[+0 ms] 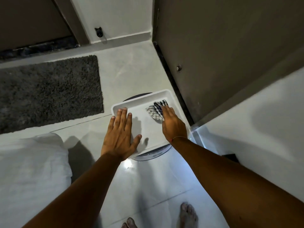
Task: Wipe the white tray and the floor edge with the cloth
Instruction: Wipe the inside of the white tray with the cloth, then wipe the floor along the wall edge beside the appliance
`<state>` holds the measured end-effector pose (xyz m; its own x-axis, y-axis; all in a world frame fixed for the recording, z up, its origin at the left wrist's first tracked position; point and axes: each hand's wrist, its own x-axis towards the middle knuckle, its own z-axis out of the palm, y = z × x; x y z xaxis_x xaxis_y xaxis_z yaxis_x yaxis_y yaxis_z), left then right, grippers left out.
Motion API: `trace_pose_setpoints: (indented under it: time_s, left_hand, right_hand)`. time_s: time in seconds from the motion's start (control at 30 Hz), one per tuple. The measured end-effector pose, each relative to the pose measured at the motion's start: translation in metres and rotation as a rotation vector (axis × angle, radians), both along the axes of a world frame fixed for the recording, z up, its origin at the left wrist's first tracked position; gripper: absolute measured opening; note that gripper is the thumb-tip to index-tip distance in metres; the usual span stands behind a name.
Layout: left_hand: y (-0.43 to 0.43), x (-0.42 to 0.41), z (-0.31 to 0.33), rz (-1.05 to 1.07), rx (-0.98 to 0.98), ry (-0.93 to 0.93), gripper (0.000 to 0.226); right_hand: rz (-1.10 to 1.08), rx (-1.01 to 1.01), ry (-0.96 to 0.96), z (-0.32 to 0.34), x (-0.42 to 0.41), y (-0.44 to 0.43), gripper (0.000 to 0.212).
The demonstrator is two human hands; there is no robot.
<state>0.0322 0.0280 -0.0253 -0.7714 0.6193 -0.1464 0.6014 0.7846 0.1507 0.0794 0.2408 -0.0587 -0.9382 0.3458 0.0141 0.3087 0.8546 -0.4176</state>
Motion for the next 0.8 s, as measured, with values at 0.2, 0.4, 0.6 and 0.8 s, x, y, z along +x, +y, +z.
trace_pose_setpoints:
  time_s: [0.2, 0.4, 0.6, 0.8]
  left_hand:
    - [0.032, 0.072, 0.021, -0.174, 0.113, -0.016, 0.081]
    - [0.061, 0.182, -0.068, -0.265, 0.078, -0.116, 0.080]
    - [0.088, 0.247, -0.218, -0.268, 0.017, -0.184, 0.084]
    - [0.118, 0.246, -0.336, -0.326, -0.027, -0.171, 0.090]
  right_hand:
    - [-0.175, 0.027, 0.049, 0.028, 0.106, 0.034, 0.057]
    - [-0.399, 0.079, -0.068, -0.064, 0.296, 0.038, 0.060]
    - [-0.391, 0.217, -0.238, -0.205, 0.388, 0.044, 0.049]
    - [-0.462, 0.233, -0.178, -0.315, 0.388, 0.075, 0.050]
